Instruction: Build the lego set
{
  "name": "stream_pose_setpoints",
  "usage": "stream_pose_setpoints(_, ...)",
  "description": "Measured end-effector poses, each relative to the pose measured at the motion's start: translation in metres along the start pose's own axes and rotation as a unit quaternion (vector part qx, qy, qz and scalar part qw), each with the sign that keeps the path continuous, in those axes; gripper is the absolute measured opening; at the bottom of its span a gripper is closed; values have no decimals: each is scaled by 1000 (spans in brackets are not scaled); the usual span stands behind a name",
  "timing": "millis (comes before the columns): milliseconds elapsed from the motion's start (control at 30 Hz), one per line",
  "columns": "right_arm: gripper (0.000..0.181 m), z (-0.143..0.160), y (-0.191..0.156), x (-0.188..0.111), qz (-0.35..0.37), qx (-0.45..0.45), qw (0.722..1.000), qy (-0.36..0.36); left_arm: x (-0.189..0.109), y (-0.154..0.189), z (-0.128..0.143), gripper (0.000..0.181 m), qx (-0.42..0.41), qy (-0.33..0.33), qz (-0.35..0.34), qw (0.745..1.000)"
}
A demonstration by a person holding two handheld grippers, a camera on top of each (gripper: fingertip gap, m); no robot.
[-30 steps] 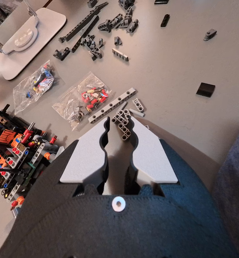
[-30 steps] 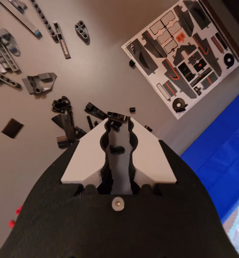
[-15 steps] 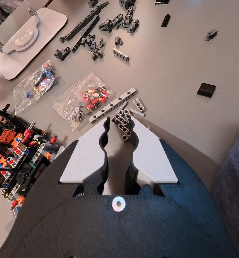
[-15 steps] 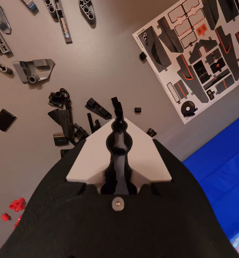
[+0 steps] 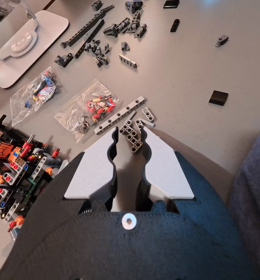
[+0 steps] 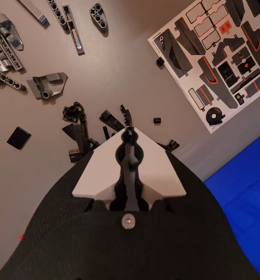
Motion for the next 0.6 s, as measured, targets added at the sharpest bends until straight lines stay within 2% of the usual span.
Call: stream_pose_setpoints(600, 0, 8, -15, -3, -21, 24, 999, -8, -2, -1, -3, 28, -6, 21, 17, 1000)
Point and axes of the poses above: each gripper's, where its closed fingertips meet, x out along the fingers, z out of its underside, y = z × x across the jaws, the point moved 4 cm from there along -x, back along the fingers, and after that the axes turned 6 degrees about -z, right-handed, at the moved point
